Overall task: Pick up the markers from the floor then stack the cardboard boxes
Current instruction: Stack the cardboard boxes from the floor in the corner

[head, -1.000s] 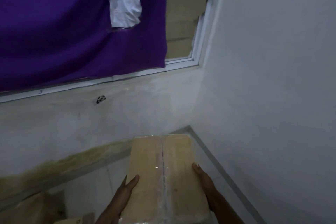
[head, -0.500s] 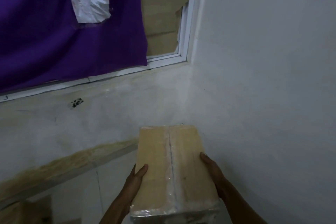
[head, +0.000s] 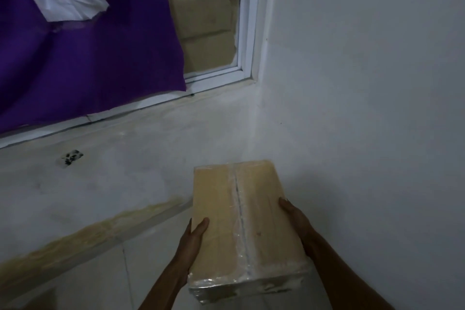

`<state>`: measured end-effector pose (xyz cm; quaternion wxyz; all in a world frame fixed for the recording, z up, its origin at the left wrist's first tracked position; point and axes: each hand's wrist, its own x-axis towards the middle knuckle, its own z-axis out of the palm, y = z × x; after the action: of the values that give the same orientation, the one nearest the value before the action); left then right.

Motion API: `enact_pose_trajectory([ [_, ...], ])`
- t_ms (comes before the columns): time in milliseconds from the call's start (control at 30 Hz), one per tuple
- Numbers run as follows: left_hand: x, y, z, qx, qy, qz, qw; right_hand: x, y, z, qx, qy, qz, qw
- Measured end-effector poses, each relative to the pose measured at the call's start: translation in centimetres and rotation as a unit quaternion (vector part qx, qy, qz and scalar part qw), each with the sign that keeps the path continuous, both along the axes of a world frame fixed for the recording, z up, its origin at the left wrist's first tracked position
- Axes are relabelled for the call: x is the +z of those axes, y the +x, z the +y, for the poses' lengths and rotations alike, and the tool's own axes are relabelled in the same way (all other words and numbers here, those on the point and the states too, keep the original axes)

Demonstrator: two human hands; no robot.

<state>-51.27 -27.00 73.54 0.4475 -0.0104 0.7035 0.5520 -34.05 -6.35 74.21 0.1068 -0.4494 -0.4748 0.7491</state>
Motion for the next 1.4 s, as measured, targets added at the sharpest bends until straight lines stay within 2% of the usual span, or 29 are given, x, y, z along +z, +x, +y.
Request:
enact_pose_trajectory([
  [233,-0.2,-4.1,4.8,-0.036,0.029,0.002,0.999,0.4,-3.7,5.1,0.007,-0.027,0.001,1.0],
  [400,-1.4,-5.2,7.6,-0.022,0.038,-0.03,0.999,0.1,-5.9,9.1,0.035,-0.011,-0.021,0.999],
  [667,-5.7,-6.2,13.0,-0.008,0.061,-0.07,0.996,-4.5,-9.1,16.1,0.074,-0.018,-0.068,0.995],
  [867,-13.0,-7.1,17.9,0.027,0.04,-0.068,0.996,-12.1,-11.9,21.9,0.122,0.009,-0.099,0.988],
  [1000,-19.0,-7.6,20.5,0.052,0.031,-0.063,0.996,-18.1,-14.1,24.6,0.149,0.096,-0.143,0.974],
  [1200,-29.5,-7.9,23.0,0.078,0.007,-0.059,0.995,-27.6,-16.7,26.9,0.217,0.217,-0.163,0.938],
  [1400,-37.7,-9.0,23.9,0.074,0.01,-0.056,0.996,-35.0,-18.4,28.0,0.24,0.225,-0.17,0.929],
])
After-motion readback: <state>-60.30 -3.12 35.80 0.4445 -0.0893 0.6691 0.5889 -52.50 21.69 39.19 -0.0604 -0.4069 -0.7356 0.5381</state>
